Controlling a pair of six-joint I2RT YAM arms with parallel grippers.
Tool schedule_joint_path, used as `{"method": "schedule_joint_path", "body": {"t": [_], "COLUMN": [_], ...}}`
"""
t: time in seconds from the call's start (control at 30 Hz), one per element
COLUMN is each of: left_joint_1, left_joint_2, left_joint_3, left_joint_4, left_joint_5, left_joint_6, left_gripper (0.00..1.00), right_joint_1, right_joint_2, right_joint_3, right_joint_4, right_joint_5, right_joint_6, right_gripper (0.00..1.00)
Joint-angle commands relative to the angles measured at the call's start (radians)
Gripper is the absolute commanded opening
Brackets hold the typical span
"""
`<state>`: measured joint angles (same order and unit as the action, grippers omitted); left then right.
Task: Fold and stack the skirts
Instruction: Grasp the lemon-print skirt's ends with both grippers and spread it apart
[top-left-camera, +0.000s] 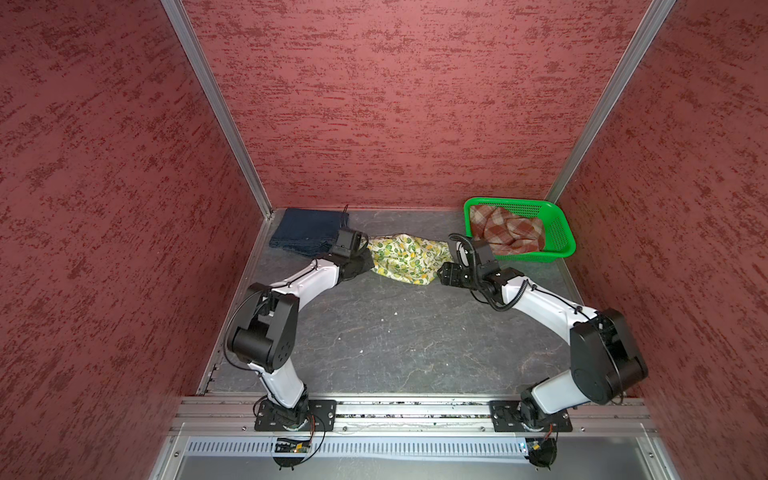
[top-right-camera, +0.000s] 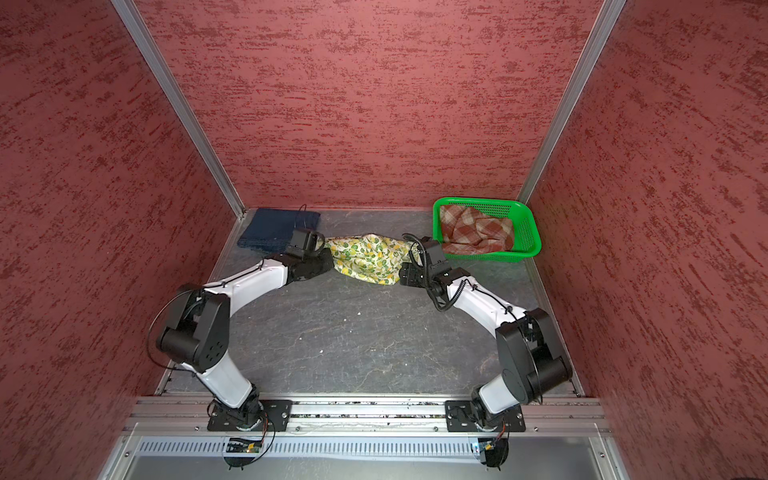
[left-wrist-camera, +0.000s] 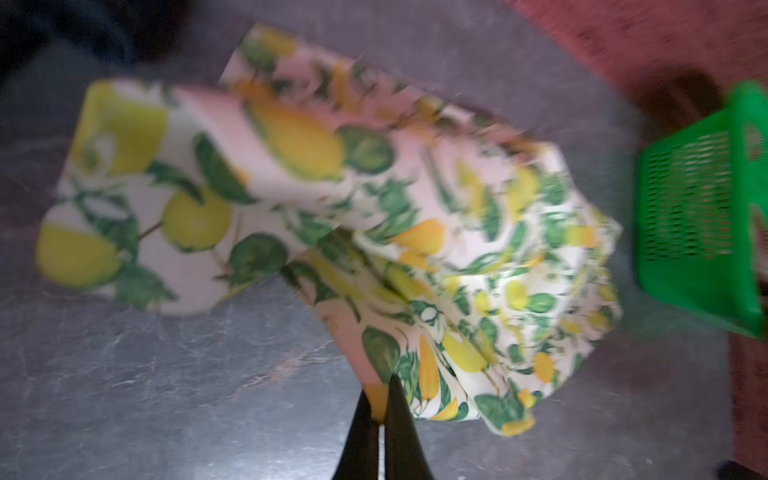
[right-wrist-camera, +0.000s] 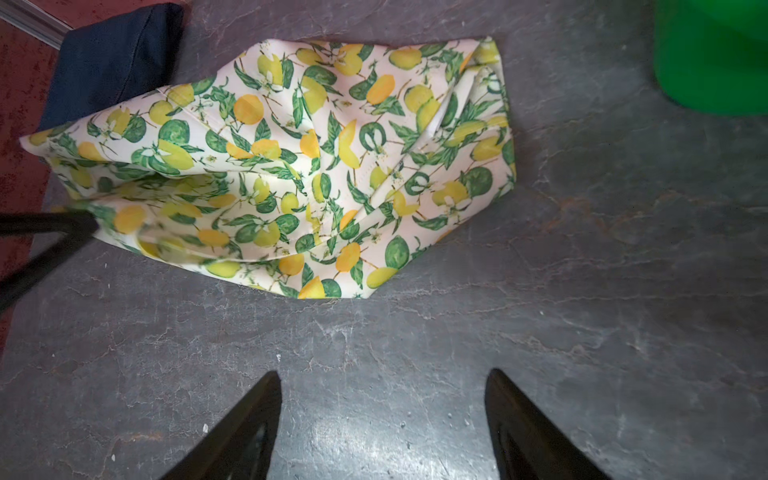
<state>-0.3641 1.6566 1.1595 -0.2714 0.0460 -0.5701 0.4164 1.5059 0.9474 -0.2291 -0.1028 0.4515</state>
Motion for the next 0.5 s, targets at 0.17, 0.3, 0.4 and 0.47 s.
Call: {"method": "schedule_joint_path", "body": {"t": [0.17, 0.3, 0.4, 0.47], "left_joint_1": [-0.059, -0.067, -0.070, -0.070], "left_joint_2": [-0.104, -0.112, -0.135, -0.154], "left_joint_3": [0.157, 0.179, 0.158, 0.137], "left_joint_4": [-0.088, -0.107, -0.109, -0.112], "left_joint_5": [-0.065, -0.077, -0.086, -0.090], "left_joint_6": [0.031, 0.035, 0.034, 0.030], "left_gripper": [0.00, 0.00, 0.00, 0.00], "right_joint_1": [0.027, 0.059, 0.061, 0.063], "right_joint_2": [-0.101, -0.130, -0.135, -0.125], "right_joint_3": [-0.108, -0.159, -0.182, -0.190], "right_joint_4": [0.326, 0.411, 0.423, 0.413], "right_joint_5": [-0.065, -0.037, -0.003, 0.040], "right_joint_6": [-0.086, -0.158, -0.189, -0.212], "right_gripper": [0.78, 0.78, 0.78, 0.79]}}
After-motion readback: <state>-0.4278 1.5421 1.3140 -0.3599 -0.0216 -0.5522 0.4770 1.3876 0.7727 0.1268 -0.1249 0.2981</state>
